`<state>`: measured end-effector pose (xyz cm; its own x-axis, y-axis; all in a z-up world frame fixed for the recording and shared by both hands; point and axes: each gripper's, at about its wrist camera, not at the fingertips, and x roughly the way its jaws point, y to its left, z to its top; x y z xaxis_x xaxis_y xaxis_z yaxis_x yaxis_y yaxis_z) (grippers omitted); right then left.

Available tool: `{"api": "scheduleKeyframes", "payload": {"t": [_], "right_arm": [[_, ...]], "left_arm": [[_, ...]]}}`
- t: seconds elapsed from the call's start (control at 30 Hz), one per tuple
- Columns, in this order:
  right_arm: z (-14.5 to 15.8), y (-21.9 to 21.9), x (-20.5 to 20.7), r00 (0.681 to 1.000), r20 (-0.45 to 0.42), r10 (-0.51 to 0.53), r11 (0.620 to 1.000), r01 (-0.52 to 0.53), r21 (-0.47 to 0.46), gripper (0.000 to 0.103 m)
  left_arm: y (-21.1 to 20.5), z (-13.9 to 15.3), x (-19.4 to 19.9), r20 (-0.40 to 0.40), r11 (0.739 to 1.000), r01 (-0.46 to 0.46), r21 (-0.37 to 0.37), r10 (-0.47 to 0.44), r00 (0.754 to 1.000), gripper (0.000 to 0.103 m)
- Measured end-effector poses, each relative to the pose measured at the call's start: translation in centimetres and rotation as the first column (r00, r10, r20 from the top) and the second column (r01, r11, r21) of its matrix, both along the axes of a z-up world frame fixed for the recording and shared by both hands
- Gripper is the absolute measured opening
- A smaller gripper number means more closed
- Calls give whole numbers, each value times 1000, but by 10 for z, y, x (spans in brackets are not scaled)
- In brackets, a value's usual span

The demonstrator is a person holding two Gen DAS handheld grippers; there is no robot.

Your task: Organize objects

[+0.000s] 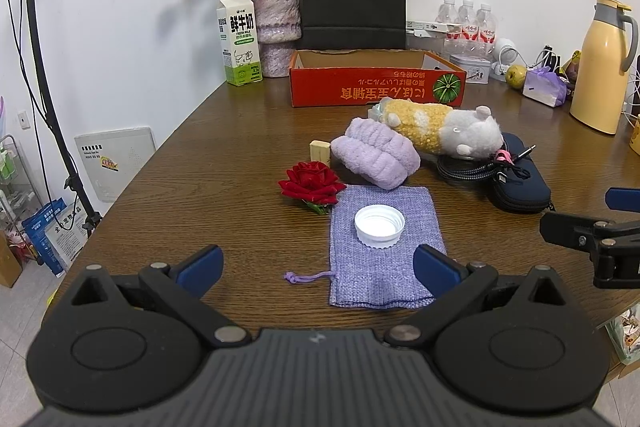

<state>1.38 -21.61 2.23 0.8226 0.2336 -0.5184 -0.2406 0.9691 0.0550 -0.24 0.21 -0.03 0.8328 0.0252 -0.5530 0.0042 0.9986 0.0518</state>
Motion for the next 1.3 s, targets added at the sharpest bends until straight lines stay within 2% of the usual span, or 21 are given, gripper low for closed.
{"api": "scheduleKeyframes", "payload": {"t": [1.3], "right_arm": [[0, -1, -3, 1000, 3, -1, 1000, 1, 0, 103]], "left_arm": [[0, -3, -3, -5, 1000, -1, -2, 1, 1000, 103]]}}
